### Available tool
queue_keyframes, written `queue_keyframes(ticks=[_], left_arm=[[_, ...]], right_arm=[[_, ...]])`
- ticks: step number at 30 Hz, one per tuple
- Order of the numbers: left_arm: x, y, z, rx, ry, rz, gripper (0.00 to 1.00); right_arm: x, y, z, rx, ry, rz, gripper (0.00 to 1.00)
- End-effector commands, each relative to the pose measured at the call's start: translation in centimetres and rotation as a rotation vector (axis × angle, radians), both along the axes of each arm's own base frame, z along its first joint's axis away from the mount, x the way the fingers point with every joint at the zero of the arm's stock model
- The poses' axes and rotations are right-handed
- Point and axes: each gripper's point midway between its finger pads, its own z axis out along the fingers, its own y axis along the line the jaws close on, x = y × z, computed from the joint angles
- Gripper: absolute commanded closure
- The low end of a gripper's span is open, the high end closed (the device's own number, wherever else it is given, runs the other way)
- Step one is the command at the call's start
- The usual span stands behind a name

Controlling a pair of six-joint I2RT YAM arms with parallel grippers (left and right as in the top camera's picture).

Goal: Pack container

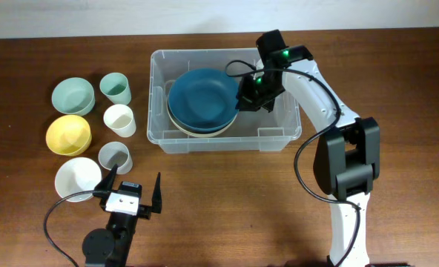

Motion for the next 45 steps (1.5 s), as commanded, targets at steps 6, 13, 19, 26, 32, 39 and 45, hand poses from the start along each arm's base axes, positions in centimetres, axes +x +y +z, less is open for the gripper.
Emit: queue_keyframes(ticks=[6,13,19,26,32,39,45], left_arm=[[0.0,0.3,-0.1,0.017,-0.003,0.012,0.00],[0.0,0.3,-0.1,0.017,-0.003,0.012,0.00],[0.0,0.3,-0.1,0.017,-0.003,0.012,0.00],[0.0,0.3,-0.1,0.017,-0.003,0.012,0.00],[0.0,0.3,-0.1,0.017,-0.003,0.012,0.00],[0.0,0.3,-0.1,0.017,-0.003,0.012,0.00],[0.0,0.3,-0.1,0.017,-0.003,0.012,0.00]], right_arm=[[-0.3,0.4,-0.1,0.041,0.012,0.024,0.96],[-0.5,0.4,-0.1,0.040,0.009,0.042,0.90],[-0.7,0.3,-0.1,0.039,0.016,0.047,0.67],[-0.7,0.3,-0.1,0.039,0.011,0.052,0.47],[-0.1,0.4,0.7,0.044,-0.037,0.087,0.36],[1.0,0.6,3.9,0.043,-0.137,0.154,0.28],[1.9,-2.7,8.3,-0.162,-0.220,0.131,0.21]])
